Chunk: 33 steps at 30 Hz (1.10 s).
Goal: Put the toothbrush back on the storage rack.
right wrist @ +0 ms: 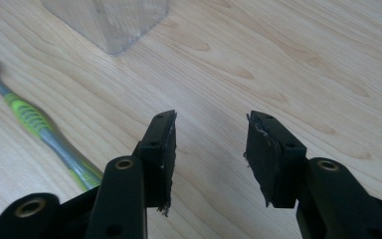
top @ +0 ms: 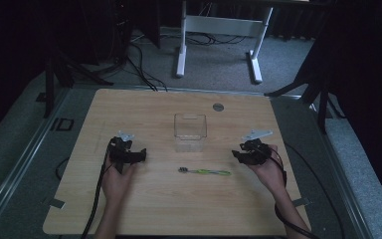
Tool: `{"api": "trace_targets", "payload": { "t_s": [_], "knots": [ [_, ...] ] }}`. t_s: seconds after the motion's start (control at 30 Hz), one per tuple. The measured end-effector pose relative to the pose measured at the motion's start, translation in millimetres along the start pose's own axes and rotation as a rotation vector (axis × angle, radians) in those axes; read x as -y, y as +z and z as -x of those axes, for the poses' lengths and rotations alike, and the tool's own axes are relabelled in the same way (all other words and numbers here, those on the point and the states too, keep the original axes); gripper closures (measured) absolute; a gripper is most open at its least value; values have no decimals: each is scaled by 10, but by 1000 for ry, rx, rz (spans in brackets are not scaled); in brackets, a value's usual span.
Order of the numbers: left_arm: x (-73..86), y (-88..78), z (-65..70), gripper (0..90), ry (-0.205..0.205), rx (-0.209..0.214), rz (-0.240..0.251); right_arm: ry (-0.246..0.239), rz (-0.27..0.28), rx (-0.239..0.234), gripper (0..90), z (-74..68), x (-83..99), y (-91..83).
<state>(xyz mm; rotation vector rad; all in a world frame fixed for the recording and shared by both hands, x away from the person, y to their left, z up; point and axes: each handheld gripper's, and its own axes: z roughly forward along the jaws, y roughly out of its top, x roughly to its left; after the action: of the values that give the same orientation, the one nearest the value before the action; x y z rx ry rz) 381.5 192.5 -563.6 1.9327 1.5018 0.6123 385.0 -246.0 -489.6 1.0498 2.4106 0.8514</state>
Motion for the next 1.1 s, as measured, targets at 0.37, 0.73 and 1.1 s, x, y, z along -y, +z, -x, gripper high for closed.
{"api": "trace_targets", "payload": {
  "t_s": [0.37, 0.73, 1.1],
  "knots": [
    [0, 0, 0, 127, 0, 0, 0, -46, -6, -11, 561, -71, -69, -34],
    [0, 0, 0, 127, 0, 0, 0, -82, -18, -25, 566, -124, -126, -40],
    [0, 0, 0, 127, 0, 0, 0, -109, -24, -41, 568, -186, -167, -39]
  ]
}}
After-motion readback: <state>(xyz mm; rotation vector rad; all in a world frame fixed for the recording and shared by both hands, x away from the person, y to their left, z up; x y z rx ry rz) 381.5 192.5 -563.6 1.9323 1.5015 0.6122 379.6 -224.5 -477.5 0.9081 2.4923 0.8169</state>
